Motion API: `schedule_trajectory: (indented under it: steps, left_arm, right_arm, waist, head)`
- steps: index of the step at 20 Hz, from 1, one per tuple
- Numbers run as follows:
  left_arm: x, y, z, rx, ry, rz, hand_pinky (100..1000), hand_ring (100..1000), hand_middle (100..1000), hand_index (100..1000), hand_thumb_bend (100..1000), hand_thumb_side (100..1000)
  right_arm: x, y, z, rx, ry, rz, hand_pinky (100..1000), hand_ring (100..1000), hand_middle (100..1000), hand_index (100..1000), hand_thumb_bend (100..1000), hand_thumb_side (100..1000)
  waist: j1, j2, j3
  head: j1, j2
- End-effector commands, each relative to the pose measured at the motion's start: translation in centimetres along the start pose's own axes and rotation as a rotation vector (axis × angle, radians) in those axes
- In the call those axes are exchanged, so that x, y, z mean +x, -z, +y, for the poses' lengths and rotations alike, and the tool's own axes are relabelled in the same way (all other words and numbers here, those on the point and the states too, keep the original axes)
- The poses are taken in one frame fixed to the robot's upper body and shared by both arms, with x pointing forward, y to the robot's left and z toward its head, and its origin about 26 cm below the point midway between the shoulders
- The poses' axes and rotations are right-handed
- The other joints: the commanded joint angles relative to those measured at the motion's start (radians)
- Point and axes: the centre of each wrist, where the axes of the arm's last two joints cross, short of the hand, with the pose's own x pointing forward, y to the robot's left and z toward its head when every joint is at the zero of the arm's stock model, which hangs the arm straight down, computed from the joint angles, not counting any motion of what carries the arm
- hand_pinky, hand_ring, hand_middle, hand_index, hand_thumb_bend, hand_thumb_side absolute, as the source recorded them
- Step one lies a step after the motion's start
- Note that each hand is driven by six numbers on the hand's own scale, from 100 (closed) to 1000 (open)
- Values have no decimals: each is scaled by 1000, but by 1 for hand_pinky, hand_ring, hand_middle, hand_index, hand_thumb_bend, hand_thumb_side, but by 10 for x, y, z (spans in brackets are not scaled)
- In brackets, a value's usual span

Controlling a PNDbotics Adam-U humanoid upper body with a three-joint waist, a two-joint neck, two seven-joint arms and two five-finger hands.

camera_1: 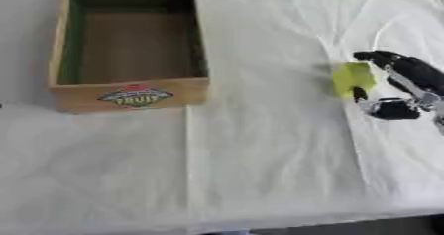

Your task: Pick up objects on the table and place them in the box.

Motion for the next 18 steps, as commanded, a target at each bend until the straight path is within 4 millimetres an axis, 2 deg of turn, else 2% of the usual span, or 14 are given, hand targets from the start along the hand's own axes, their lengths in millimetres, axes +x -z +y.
schedule_trajectory:
  steps: [1, 6, 12, 15, 18]
  left_arm:
    - [7, 3, 2, -17, 15, -27, 581, 723, 836, 836, 100, 958]
    - [7, 3, 2, -15, 14, -27, 581, 723, 836, 836, 100, 958]
    - [7, 3, 2, -11, 13, -25, 581, 724, 836, 835, 100, 958]
    - [6, 2, 2, -10, 12, -23, 581, 724, 836, 835, 100, 957]
    - [6, 2, 2, -9, 12, -22, 581, 724, 836, 835, 100, 957]
  right_arm:
    - [-2, 1, -9, 12, -33, -7, 873, 922, 713, 1000, 100, 294]
    - [2, 3, -9, -5, -39, -22, 827, 843, 532, 979, 100, 277]
    - [10, 5, -13, -117, -36, -59, 756, 703, 300, 906, 100, 234]
    - [22, 7, -22, -191, -43, -121, 744, 658, 248, 880, 100, 217]
    - [43, 11, -39, -274, -57, -232, 738, 641, 231, 871, 100, 203]
  waist:
    - [4, -12, 0]
    - [3, -11, 0]
    - [0, -12, -3]
    - [-1, -14, -6]
    - [-2, -17, -10]
  head:
    - [-3, 5]
    - [-4, 5]
    - [-1, 5]
    - [0, 5]
    - [2, 4]
